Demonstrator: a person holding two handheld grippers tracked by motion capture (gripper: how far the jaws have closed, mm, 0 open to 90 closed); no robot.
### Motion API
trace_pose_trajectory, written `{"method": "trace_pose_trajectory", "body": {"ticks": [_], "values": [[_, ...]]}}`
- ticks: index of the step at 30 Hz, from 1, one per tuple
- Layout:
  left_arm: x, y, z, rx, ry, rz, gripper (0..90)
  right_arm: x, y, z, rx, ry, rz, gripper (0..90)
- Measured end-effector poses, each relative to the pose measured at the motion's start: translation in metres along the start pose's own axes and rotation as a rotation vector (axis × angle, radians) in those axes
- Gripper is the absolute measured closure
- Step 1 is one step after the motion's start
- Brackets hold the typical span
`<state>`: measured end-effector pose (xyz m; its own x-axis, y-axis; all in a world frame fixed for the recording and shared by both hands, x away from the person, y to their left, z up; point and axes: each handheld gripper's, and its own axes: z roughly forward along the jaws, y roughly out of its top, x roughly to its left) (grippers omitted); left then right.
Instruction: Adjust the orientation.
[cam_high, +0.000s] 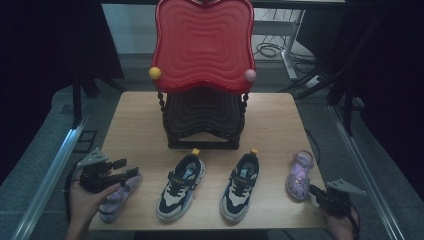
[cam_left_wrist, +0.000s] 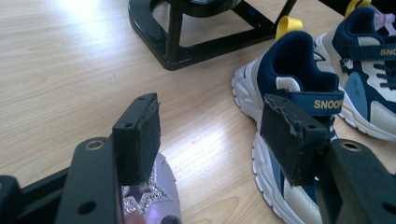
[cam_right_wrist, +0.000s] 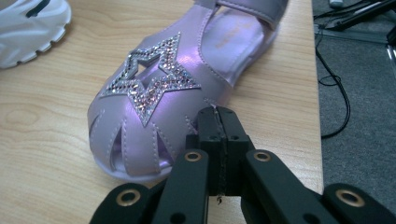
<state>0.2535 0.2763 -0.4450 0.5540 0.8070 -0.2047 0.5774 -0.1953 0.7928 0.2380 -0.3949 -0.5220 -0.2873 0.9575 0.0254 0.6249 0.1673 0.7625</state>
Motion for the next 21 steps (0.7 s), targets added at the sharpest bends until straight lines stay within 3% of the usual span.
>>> {"method": "trace_pose_trajectory", "body": {"ticks": [10,21], "values": [[0.003,-0.004,-0.005,-0.014,0.026,-0.024,38.3,0.006,0.007,0.0,0.026,0.026,-0.049,89.9],[0.001,-0.004,-0.001,0.011,0.023,-0.02,37.9,0.014,0.01,0.003,0.034,0.06,-0.075,89.9]]}}
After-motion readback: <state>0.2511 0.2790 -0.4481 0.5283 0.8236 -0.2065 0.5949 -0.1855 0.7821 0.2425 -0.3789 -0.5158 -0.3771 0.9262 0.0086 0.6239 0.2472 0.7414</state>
